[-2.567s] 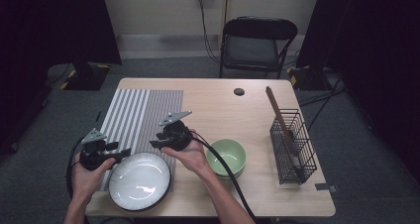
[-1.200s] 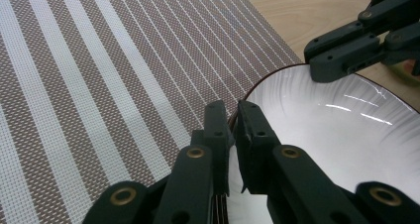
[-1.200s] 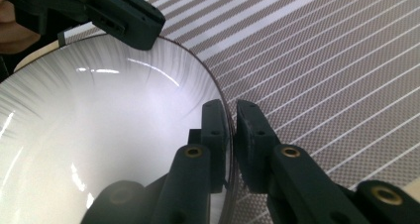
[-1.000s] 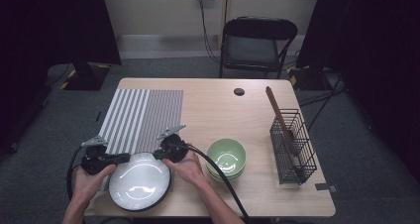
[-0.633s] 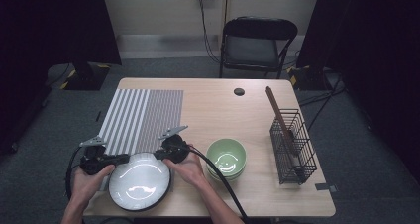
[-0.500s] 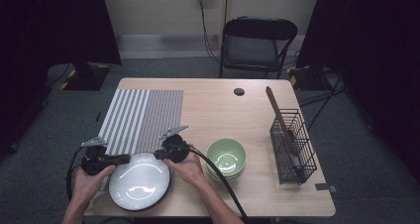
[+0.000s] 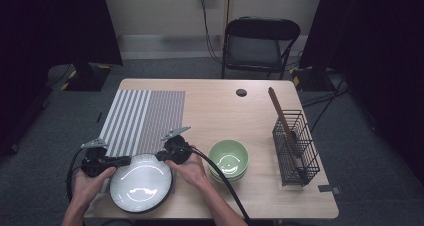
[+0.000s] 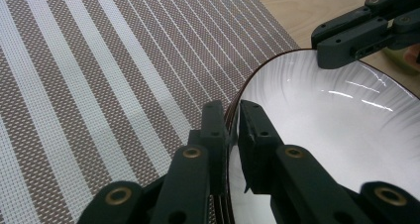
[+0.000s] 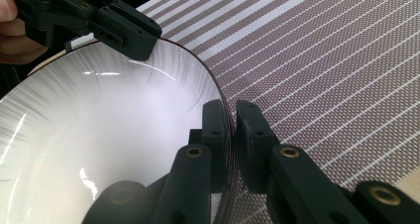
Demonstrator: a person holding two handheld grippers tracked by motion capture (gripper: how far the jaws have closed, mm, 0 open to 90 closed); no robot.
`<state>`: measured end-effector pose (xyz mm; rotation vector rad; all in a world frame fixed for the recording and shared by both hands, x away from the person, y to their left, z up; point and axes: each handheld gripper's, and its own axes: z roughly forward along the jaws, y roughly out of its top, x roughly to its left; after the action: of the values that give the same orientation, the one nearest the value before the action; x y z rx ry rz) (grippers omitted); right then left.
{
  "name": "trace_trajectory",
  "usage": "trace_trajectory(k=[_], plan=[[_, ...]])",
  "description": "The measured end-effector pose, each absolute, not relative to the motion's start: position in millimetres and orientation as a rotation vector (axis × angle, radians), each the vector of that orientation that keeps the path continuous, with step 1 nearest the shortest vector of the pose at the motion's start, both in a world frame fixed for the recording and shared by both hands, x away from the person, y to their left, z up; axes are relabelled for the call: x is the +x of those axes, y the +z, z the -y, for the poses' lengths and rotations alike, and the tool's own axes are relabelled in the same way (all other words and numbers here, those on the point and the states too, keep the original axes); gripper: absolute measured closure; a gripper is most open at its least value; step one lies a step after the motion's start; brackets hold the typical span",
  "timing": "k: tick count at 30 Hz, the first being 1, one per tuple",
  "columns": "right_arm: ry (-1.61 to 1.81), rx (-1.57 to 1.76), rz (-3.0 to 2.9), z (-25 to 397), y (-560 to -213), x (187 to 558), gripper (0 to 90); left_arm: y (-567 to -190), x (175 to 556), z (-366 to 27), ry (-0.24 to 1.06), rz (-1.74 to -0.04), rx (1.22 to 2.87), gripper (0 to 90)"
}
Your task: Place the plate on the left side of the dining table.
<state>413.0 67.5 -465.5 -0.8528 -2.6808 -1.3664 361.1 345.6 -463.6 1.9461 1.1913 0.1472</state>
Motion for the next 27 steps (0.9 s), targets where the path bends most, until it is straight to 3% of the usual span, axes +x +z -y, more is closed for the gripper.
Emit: trace_trajectory(k=[27], plan=[[-1.403, -0.888, 2.646, -71.0, -469.8, 413.1, 83.5, -463.8, 362.8, -348.4, 0.134, -1.170, 1.928, 83.8]])
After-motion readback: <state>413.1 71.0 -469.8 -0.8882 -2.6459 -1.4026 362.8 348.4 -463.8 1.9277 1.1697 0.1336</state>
